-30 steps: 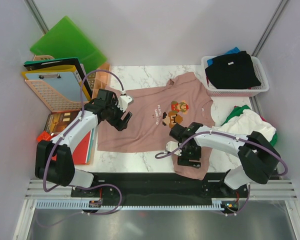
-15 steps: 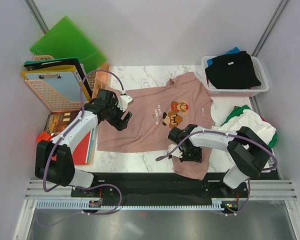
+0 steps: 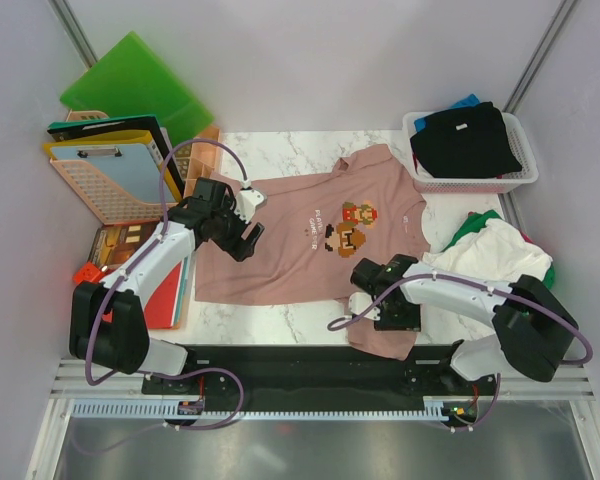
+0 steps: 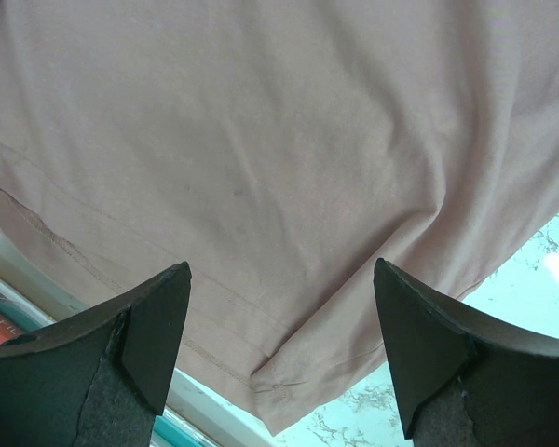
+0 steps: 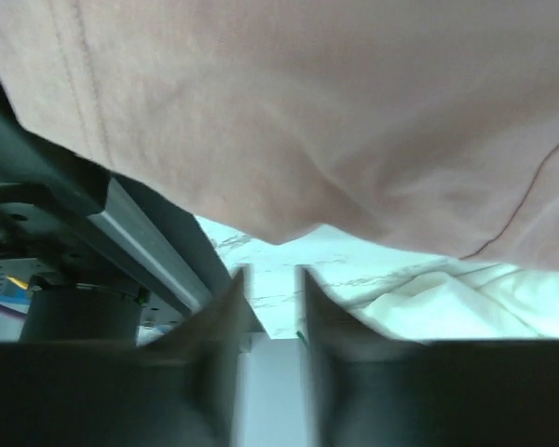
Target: Fold and stack the t-shirts
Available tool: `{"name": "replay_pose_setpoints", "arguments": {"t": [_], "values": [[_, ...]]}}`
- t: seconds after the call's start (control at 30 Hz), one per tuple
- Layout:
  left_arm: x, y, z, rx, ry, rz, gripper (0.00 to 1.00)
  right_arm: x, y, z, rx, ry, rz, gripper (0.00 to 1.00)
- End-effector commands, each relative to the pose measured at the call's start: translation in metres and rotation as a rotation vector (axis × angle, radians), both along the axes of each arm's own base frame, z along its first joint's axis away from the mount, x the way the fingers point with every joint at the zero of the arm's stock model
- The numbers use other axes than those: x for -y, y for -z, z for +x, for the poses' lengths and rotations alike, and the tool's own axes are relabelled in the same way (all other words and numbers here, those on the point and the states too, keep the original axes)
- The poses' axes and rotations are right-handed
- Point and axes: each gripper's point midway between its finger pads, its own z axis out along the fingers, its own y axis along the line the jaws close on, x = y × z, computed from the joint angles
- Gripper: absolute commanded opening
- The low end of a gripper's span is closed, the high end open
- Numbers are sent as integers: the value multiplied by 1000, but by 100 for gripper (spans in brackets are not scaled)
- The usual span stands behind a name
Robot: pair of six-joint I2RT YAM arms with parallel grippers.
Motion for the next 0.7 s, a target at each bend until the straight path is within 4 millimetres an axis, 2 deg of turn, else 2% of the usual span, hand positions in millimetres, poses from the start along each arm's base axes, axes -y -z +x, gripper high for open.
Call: {"name": "replay_pose_setpoints", "arguments": {"t": [0.0, 0.03, 0.13, 0.27, 0.43, 0.6, 0.67], "values": [[4, -18, 16, 65, -19, -26, 86, -5, -11, -1, 1, -7, 29, 47], [3, -17, 16, 63, -19, -23, 86, -9, -11, -1, -9, 0, 43, 66], [3, -18, 17, 67, -21, -19, 86, -21, -12, 3, -13, 13, 65, 80], [2, -18, 16, 67, -24, -17, 86, -41, -8, 15, 9, 1, 85, 88], [-2, -16, 13, 75, -24, -1, 86, -63, 2, 32, 34, -10, 110, 89], [-7, -15, 12, 84, -24, 20, 86, -73, 16, 31, -1, -10, 111, 88], [-5, -13, 11, 77, -19, 13, 86, -71, 21, 28, -14, -13, 98, 87]]}}
